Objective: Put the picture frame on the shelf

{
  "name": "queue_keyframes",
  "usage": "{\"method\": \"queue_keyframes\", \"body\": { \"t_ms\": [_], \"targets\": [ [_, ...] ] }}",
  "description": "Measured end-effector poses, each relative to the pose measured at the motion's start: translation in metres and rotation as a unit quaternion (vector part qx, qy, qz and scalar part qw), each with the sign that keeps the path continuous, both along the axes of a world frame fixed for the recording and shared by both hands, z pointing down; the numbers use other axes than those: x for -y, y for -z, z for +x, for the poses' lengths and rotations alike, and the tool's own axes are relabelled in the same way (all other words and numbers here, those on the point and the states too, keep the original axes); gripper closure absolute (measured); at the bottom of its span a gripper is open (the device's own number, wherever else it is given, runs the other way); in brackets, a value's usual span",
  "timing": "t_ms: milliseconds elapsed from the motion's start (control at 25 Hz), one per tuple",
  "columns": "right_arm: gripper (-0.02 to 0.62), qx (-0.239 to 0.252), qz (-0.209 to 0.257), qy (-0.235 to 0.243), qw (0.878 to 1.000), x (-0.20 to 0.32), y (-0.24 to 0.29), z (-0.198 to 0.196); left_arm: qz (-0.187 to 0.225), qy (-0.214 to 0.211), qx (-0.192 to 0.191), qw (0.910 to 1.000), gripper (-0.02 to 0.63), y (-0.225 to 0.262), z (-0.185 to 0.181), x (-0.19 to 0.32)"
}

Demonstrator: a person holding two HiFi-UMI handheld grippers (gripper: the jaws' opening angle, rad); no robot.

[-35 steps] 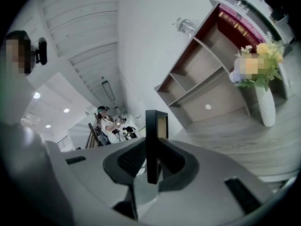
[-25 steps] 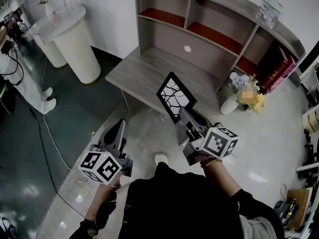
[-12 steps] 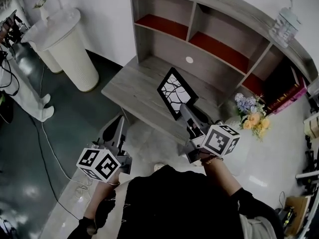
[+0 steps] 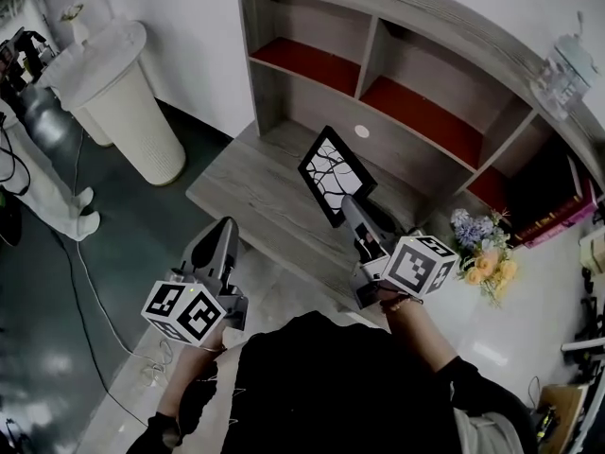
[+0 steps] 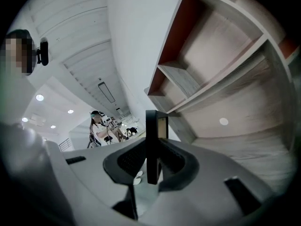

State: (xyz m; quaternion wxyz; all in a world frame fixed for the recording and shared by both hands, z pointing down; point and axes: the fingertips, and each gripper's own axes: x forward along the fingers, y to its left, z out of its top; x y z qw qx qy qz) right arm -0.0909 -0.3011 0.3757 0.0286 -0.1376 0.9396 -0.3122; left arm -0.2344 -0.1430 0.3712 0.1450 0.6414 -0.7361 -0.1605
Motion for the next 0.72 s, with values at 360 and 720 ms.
{"method": "queue_keyframes", "body": {
  "t_ms": [360, 720],
  "targets": [
    [0.517, 0.020, -0.021, -0.014, 0.999, 0.020, 0.000, -0.007, -0.007, -0.014, -0.001, 0.9999, 0.594, -0.004, -0.008, 0.024],
    [0.517, 0.051, -0.026, -0.061, 0.996, 0.052, 0.019, -0.037, -0.023, -0.057, -0.003, 0.9981, 0.594, -0.009, -0.042, 0.055]
  ]
}}
